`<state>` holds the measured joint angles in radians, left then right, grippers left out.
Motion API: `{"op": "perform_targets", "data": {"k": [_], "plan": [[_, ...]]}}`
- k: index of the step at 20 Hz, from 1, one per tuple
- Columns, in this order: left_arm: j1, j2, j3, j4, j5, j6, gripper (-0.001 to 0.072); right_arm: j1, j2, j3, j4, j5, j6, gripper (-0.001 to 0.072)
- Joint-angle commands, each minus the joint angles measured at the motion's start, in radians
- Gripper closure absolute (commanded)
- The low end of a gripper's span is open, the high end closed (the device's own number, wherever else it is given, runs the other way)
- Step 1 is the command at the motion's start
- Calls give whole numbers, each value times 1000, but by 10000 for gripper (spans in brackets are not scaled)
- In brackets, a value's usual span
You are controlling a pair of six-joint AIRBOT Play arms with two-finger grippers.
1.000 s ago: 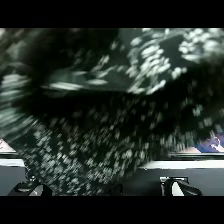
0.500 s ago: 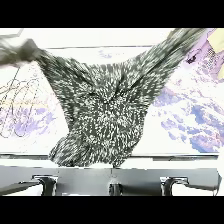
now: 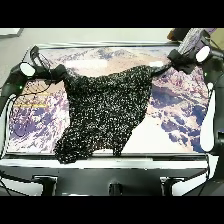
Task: Fold the clothes and pants, and hang the long-sleeved shirts on hangers.
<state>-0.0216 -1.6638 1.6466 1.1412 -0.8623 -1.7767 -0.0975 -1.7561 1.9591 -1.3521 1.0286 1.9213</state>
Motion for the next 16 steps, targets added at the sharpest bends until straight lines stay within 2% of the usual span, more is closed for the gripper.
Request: {"op": "perform_targets", "data": {"k": [1,2,3,4,7,9,11,13,16], "plan": [[60,43,0,-102,-76,-4,47,-36,51,1,-27,146,-129,321],[90,78,0,-116,-125,-8,27,-59,81,1,-27,220,-204,206],[116,117,-1,-109,-182,-34,22,-83,102,1,-29,308,-277,160],[137,155,-7,-101,-237,-40,19,-118,121,-7,-17,393,-302,148],[149,332,-173,-50,-338,-40,19,-208,199,-148,121,473,-298,162],[125,492,-397,-53,-328,-45,19,-200,303,-382,178,439,-298,166],[80,652,-628,-54,-324,-95,19,-145,429,-661,233,391,-291,157],[24,790,-821,-57,-323,-166,19,-58,554,-930,297,280,-249,144],[-55,940,-1001,-61,-323,-251,19,122,669,-1223,372,111,-159,144]]}}
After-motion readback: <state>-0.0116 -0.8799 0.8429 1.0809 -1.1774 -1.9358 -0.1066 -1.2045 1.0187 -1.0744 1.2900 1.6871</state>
